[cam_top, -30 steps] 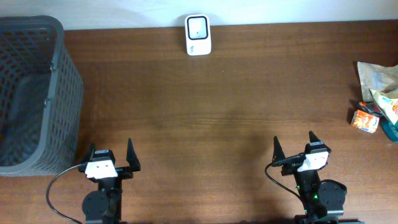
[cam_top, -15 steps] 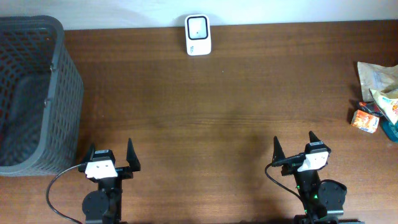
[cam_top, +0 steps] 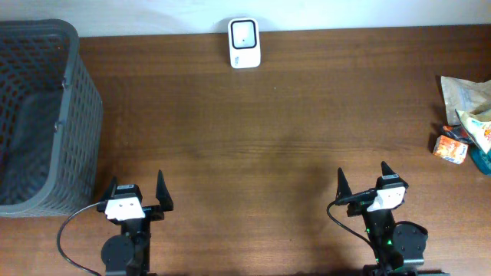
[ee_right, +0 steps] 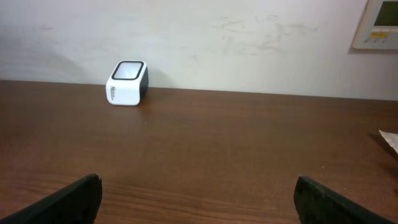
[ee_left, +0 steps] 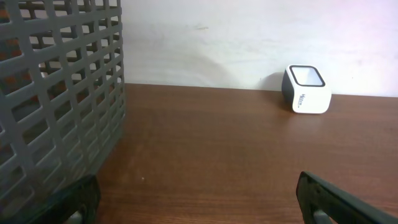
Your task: Scan the item barcode
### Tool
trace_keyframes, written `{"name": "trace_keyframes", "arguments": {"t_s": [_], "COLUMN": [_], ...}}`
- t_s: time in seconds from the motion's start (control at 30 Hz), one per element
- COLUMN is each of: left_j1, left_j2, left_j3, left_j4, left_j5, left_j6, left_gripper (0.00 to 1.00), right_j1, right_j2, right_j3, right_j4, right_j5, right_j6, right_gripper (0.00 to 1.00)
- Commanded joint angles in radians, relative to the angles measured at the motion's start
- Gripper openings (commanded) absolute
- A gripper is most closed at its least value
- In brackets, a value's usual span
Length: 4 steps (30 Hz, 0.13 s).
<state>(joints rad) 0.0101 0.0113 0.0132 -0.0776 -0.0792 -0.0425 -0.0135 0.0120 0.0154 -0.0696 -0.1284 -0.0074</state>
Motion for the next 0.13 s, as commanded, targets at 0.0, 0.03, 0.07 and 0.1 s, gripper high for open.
{"name": "trace_keyframes", "arguments": {"t_s": [0.0,0.03,0.07,0.1], "left_j1": [0.006,0.006,0.006,0.006], "left_j2": [-0.006,-0.006,-0.006,-0.006], "left_j3": [-0.004,-0.004,-0.004,-0.004], "left_j4": [0.001,0.001,0.001,0.001], "left_j5": [-0.014,-0.014,-0.014,-0.014], "left_j6": [-0.006,-0.006,-0.006,-0.006], "left_gripper": [0.99,0.99,0.99,0.99], "right_j1": [-0.006,-0.006,-0.006,-0.006], "right_j2": [-0.008,-0.009,-0.009,-0.008], "right_j3": [-0.01,-0.01,-0.01,-0.01], "right_j4": [0.0,0.0,0.0,0.0], "right_j5": [0.006,0.006,0.006,0.006], "right_j6": [0.0,0.0,0.0,0.0], "right_gripper": [0.98,0.99,0.98,0.98]}}
